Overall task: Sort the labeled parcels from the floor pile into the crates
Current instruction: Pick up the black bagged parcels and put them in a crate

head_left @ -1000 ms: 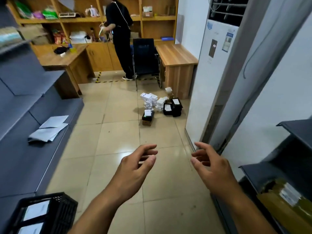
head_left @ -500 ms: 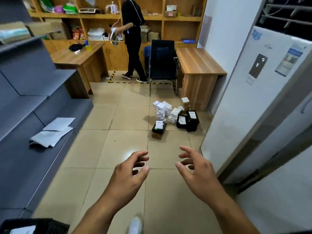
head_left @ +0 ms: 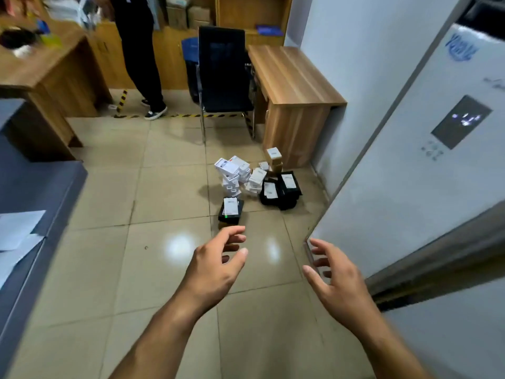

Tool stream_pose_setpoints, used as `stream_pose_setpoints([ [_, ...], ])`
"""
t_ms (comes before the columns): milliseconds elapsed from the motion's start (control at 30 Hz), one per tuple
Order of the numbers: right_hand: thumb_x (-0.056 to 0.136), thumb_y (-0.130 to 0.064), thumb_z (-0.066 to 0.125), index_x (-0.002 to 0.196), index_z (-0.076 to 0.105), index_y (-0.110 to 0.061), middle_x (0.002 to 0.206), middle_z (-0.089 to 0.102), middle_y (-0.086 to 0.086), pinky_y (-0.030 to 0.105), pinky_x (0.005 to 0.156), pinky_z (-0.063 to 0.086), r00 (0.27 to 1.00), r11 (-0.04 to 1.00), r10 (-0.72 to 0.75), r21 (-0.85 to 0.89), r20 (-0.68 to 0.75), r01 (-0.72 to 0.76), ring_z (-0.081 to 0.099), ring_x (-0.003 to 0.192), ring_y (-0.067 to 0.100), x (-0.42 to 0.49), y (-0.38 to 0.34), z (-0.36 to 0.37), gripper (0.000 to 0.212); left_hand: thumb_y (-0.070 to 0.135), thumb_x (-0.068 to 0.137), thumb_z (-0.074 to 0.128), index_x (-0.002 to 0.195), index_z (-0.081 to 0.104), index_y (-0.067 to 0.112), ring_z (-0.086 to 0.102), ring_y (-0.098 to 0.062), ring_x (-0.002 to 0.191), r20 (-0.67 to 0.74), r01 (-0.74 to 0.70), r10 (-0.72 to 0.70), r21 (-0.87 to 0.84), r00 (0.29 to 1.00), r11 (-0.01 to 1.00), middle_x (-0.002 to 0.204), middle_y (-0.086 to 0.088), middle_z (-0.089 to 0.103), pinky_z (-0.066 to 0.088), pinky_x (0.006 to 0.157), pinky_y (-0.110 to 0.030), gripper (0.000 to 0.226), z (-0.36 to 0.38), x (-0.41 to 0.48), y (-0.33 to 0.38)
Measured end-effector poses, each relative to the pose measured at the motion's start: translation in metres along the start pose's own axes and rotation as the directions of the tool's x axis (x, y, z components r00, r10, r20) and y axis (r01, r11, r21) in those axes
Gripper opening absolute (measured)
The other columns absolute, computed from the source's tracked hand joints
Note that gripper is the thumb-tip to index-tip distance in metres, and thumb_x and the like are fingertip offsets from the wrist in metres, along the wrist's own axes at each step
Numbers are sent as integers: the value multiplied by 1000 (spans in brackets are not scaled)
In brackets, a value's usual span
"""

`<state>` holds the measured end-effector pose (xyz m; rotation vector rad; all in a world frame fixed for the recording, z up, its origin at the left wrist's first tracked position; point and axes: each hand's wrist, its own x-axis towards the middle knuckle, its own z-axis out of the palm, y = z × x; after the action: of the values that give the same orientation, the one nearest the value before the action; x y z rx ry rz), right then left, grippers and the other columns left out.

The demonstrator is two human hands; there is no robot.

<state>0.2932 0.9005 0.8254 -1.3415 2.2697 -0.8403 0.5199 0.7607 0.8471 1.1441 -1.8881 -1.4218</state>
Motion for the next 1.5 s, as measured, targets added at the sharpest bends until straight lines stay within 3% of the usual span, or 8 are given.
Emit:
stream_pose_setpoints([
  [267,92,-38,71,149,41,-38,127,51,-14,35,98,54,985,987,135,97,-112,-125,53,113,-3,158,72,-6,64,17,95,67,126,62,35,64,1,106,114,37,-43,54,993,998,112,17,70,55,95,-31,37,53,172,-7],
  [433,90,-37,74,148,41,-34,137,48,-6,41,105,49,980,969,178,186,-85,-160,53,122,11,299,102,6,67,25,91,66,118,59,44,65,-1,102,81,151,-163,134,983,979,110,18,70,55,95,-38,33,82,275,-9],
  [533,89,-39,75,150,41,-28,141,46,-2,33,108,41,991,980,120,169,-60,-108,49,128,14,382,103,9,71,35,82,61,112,59,49,66,-3,101,28,201,-207,137,978,970,109,18,71,56,94,-40,33,84,328,-7],
  [667,89,-37,76,152,41,-22,145,43,1,20,107,28,994,984,104,148,-33,-98,42,133,12,466,105,11,73,13,92,67,108,59,49,67,1,98,-31,230,-228,136,973,964,107,14,72,57,92,-35,40,81,396,-7],
  [833,91,-41,74,154,35,-26,149,35,1,24,108,28,979,971,198,129,49,-203,41,137,18,539,131,43,76,7,92,67,110,57,48,66,-1,98,-13,258,-259,131,966,957,107,13,72,56,91,-34,45,82,485,-27],
  [1100,89,-49,71,156,30,-30,154,34,8,47,113,39,903,904,426,-62,58,-423,36,141,28,629,197,105,81,8,92,64,113,59,43,66,-3,96,121,347,-365,148,923,926,109,17,71,55,92,-29,41,107,632,-128],
  [1333,85,-55,73,158,27,-27,157,29,16,50,112,40,738,740,669,-163,89,-652,33,143,35,669,282,177,91,18,91,63,128,57,41,57,4,108,299,293,-409,365,862,884,121,22,60,51,96,-28,44,124,762,-230],
  [1500,87,-53,72,159,27,-23,155,34,16,48,112,38,736,744,667,-154,118,-650,35,141,34,735,344,228,90,24,89,60,133,58,32,60,-4,108,324,197,-329,378,887,904,122,11,62,54,94,-37,44,162,864,-289],
])
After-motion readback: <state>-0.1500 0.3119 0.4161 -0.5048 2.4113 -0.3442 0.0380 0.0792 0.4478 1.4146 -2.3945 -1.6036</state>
